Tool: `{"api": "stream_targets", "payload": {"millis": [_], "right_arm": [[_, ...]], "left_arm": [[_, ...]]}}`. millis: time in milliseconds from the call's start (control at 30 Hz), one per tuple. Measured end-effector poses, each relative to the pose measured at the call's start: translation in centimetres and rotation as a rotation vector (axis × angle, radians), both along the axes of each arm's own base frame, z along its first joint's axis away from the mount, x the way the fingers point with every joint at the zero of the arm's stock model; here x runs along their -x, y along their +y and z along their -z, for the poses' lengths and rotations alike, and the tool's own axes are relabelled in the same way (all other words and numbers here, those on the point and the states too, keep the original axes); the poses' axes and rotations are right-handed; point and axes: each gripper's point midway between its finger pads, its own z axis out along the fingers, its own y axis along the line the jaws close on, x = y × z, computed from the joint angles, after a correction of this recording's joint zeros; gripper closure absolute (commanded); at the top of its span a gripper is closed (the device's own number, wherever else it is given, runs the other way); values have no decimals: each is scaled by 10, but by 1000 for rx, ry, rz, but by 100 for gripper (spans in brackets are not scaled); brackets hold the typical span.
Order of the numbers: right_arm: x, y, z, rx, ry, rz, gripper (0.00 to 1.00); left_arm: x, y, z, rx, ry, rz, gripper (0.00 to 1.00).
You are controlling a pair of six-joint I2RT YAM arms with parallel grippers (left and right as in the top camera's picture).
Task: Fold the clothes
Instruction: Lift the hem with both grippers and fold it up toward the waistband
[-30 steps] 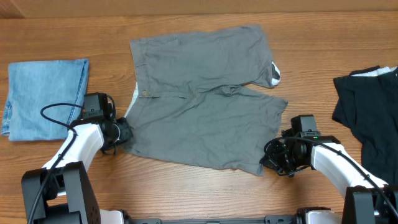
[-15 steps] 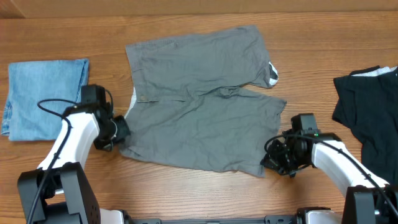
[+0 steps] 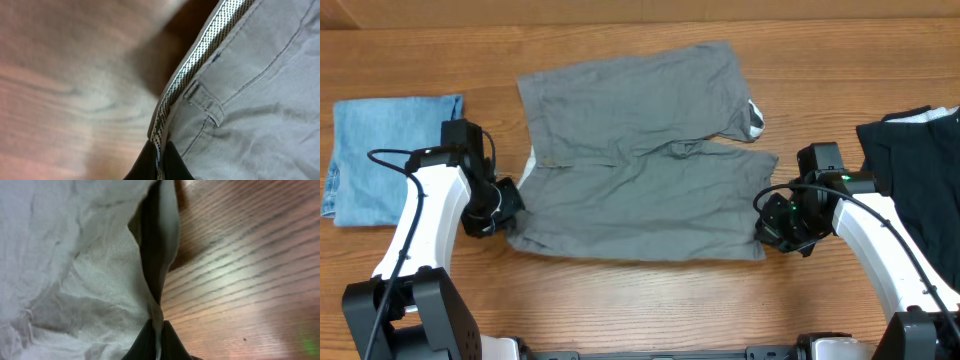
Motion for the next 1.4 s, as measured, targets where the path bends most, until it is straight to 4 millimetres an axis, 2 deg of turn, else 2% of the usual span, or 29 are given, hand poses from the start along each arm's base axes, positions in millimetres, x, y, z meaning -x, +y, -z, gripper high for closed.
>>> {"api": "stream_targets", "payload": {"millis": [200,300,600,867,967,1067,1267,1400], "right_arm": [[6,-3,-1,18,15,-13,96],[9,-5,-7,29,1,-15,96],[11,-11,-37,66,-47,-16,96],[-34,-18,-104,111,-233,-4,96],[-48,-18,-116,113,-271,-2,96],[-64,-18,-114,114,-284,-1,96],[-94,-16,-91,115,-248,-6,96],[-113,-15,-93,118,-263,-21,96]], "left_arm": [[16,-3,-1,11,63,-4,96],[21,-5,-10,18,57,-7,96],[23,-14,-74,29,-203,-2,96],[12,-14,-102,22,-300,0,96],[4,-13,-108,21,-330,-2,96],[-4,-12,-112,22,-351,-9,96],[-22,-10,-108,25,-377,-16,96],[-33,-9,-99,30,-367,-21,96]]}}
